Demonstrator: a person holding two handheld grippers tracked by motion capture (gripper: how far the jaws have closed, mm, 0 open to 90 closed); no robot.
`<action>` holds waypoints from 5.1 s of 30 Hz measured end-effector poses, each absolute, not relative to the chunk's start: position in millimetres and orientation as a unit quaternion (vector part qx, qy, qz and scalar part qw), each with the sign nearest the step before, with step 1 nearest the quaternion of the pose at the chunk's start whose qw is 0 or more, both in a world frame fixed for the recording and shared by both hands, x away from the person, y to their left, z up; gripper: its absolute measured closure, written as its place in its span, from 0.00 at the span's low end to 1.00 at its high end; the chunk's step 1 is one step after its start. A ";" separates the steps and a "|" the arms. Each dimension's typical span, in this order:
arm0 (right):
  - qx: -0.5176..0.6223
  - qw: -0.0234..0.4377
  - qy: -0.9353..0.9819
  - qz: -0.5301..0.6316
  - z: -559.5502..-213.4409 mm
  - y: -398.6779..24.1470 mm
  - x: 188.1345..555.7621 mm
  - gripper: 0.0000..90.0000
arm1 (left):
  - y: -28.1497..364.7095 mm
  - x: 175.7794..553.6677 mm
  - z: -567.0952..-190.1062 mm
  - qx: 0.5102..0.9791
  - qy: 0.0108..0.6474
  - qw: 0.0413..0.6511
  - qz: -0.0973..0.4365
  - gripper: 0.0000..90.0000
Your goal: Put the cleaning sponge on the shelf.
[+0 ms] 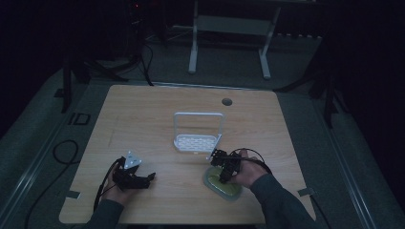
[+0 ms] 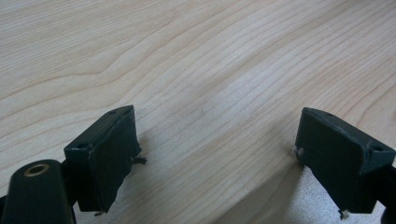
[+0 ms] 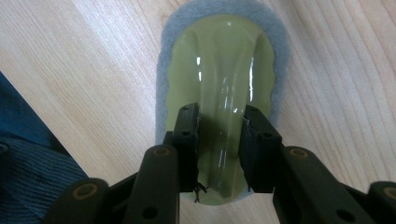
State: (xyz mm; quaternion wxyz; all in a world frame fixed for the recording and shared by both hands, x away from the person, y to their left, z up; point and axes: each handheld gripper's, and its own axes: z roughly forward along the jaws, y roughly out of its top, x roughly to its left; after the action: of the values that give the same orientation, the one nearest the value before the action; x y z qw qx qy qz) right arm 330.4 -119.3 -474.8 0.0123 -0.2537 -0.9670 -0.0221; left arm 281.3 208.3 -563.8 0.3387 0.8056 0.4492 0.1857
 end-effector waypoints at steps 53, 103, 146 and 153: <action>-0.130 -0.124 -0.981 -0.073 -456.8 -113.4 329.0 0.80 | 208.1 281.1 -563.9 0.805 0.451 0.339 0.185 0.15; -0.071 -0.168 -0.979 -0.091 -441.6 -90.4 348.2 0.80 | 207.9 281.4 -563.8 0.806 0.449 0.339 0.186 0.15; -0.027 -0.169 -0.982 -0.079 -426.6 -61.5 372.2 0.80 | 207.4 281.6 -563.8 0.806 0.448 0.339 0.184 0.15; -0.014 -0.170 -0.982 -0.080 -426.9 -59.3 375.7 0.80 | 207.1 281.8 -563.9 0.806 0.448 0.340 0.184 0.15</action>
State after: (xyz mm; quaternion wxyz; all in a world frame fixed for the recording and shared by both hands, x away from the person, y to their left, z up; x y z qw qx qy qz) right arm 375.7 -59.3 -426.9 -0.1702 -0.0143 -0.9820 -0.0802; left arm 281.8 207.1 -563.9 0.3400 0.8064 0.4475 0.1839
